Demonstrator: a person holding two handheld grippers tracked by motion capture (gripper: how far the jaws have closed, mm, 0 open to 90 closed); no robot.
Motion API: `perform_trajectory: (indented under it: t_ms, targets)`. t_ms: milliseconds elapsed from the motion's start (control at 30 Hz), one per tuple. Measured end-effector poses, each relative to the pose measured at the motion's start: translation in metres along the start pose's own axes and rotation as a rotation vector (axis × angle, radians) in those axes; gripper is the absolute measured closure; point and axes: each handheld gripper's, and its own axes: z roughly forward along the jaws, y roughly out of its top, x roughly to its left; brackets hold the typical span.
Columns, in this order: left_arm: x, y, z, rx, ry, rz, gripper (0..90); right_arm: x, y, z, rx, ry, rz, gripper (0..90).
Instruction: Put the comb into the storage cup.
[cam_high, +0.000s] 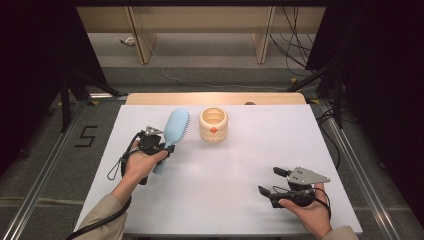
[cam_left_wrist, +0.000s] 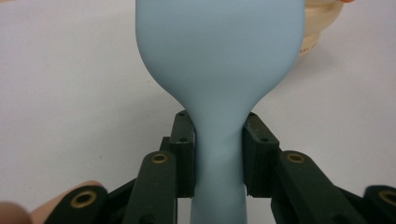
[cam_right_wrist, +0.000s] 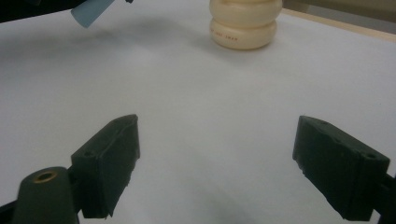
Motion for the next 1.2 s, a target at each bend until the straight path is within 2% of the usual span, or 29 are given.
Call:
perform_trajectory:
  t_ms: [1200]
  targets:
    - [-0.016, 0.005, -0.015, -0.076, -0.031, -0.003, 69.1, 0.001, 0.0, 0.0, 0.003, 0.002, -0.001, 15.9]
